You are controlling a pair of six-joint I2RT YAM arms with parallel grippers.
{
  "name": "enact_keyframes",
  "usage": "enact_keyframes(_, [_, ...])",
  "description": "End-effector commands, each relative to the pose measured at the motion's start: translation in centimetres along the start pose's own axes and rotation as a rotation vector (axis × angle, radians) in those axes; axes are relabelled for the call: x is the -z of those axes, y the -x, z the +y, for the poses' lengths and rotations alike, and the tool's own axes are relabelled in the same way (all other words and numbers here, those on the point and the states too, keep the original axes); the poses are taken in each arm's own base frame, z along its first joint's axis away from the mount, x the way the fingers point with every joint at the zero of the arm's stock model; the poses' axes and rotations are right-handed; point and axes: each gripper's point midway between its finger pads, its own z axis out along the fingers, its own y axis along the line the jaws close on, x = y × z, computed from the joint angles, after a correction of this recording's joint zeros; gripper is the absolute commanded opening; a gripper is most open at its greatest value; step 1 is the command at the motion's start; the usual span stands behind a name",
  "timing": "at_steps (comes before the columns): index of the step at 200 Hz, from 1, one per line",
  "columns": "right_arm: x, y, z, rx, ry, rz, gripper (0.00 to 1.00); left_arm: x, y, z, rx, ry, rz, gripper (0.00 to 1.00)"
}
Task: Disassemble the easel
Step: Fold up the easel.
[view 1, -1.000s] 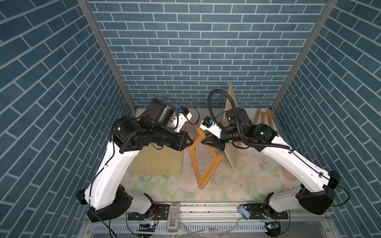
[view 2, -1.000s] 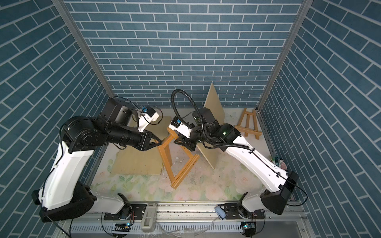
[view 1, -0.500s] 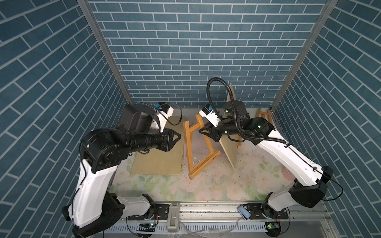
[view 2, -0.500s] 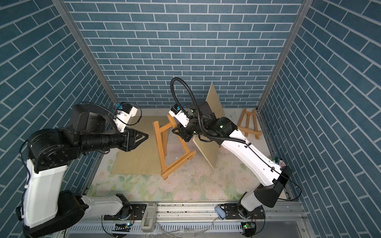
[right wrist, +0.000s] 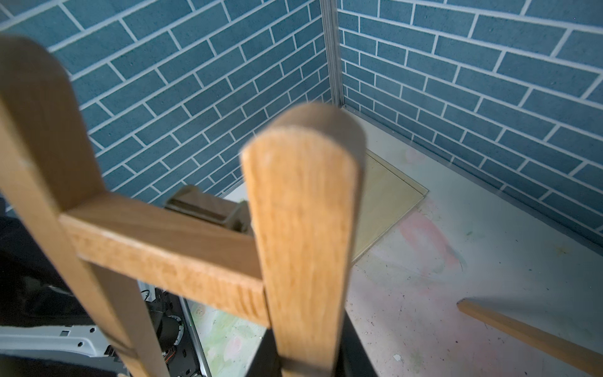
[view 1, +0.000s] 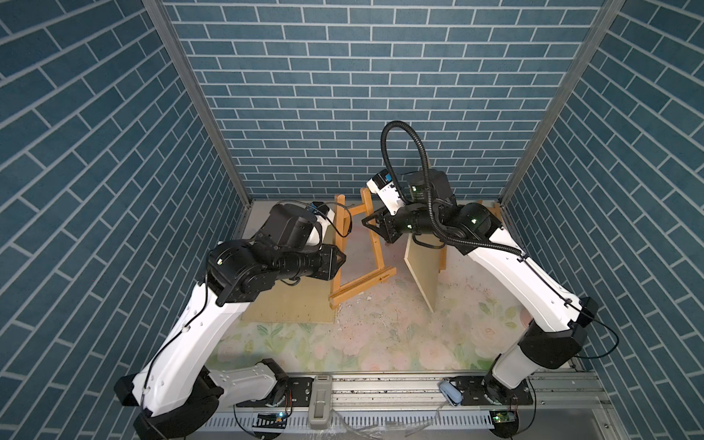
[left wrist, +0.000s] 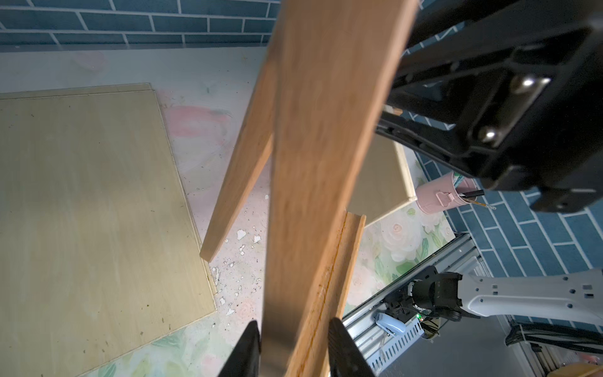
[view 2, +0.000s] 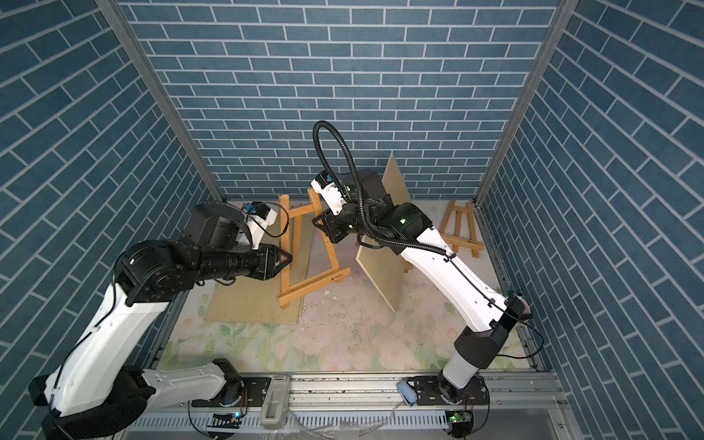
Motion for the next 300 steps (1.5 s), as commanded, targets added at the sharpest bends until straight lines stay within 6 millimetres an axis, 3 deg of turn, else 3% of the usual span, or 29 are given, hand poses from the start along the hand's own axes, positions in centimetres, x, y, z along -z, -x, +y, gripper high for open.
enact_keyframes(1, [1.3, 2.2, 0.8, -0.064, 0.017, -0.071, 0.0, 0.9, 1.1, -0.1, -0.016, -0.005, -0.06, 0.37])
enact_keyframes(60, [1.3, 2.2, 1.0, -0.074, 0.031, -0.065, 0.0, 1.2, 0.6, 1.1, -0.014, 0.032, -0.069, 0.35])
enact_keyframes(130, [1.0, 2.6, 1.3, -0.089, 0.048, -0.072, 0.0, -0.9, 0.7, 0.4, 0.006, -0.025, -0.041, 0.34])
enact_keyframes(139, [1.1, 2.6, 1.1, -0.09, 0.044, -0.073, 0.0, -1.0, 0.7, 0.4, 0.008, -0.022, -0.037, 0.31])
enact_keyframes(161, [1.1, 2.5, 0.9, -0.091, 0.034, -0.073, 0.0, -1.1, 0.6, 1.0, 0.019, -0.001, -0.029, 0.07])
enact_keyframes(172, [1.0, 2.4, 0.9, -0.09, 0.029, -0.071, 0.0, -1.0, 0.7, 1.2, 0.023, 0.002, -0.032, 0.0])
enact_keyframes(236, [0.9, 1.9, -0.2, -0.055, -0.031, -0.055, 0.0, -0.7, 1.7, 2.3, 0.079, -0.022, -0.046, 0.0])
enact_keyframes(275, [3.2, 2.6, -2.4, 0.031, -0.171, -0.074, 0.19, -0.9, 4.7, 3.5, 0.137, -0.116, -0.063, 0.0])
enact_keyframes(300, [5.5, 3.6, -4.1, 0.058, -0.251, -0.102, 0.26, -2.4, 5.6, 4.1, 0.109, -0.111, 0.027, 0.0])
